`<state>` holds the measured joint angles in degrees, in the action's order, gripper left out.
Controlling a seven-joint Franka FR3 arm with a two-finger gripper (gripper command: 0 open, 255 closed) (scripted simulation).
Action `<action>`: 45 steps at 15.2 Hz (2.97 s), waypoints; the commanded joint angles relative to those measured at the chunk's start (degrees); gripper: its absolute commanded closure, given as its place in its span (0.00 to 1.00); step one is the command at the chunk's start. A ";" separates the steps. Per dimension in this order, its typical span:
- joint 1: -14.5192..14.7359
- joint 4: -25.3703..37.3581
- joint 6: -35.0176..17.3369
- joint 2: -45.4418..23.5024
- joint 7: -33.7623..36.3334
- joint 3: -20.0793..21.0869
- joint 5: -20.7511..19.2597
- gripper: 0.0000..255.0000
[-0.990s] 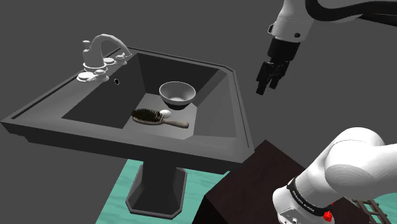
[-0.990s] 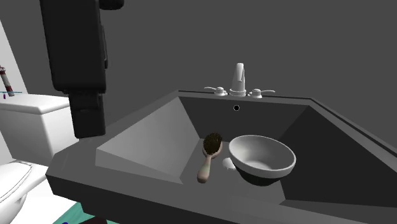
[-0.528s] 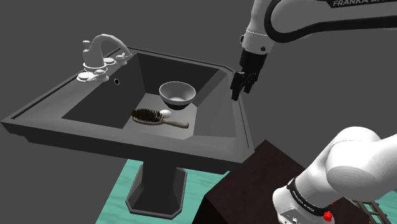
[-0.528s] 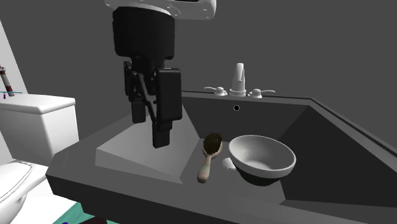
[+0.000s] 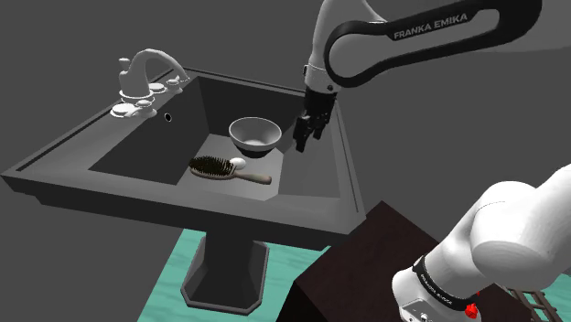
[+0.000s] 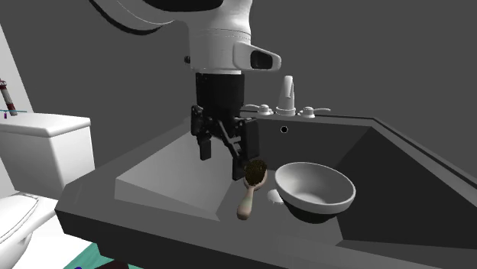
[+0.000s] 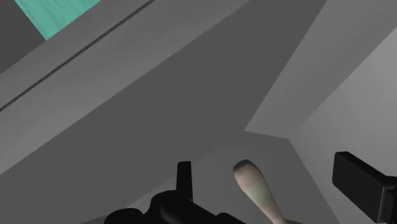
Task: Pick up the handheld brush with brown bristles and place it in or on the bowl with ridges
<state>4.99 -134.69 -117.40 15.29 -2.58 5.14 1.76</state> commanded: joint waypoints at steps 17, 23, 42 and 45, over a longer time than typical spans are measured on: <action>6.24 25.04 -15.36 -36.71 1.62 4.46 -9.98 0.00; 7.46 28.65 -17.91 -42.59 2.06 4.08 -11.78 0.00; 7.61 28.60 -19.87 -44.52 2.37 3.75 -12.30 1.00; 7.61 28.61 -19.85 -44.50 2.38 3.75 -12.29 1.00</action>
<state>12.59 -106.09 -137.20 -29.14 -0.22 8.89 -10.55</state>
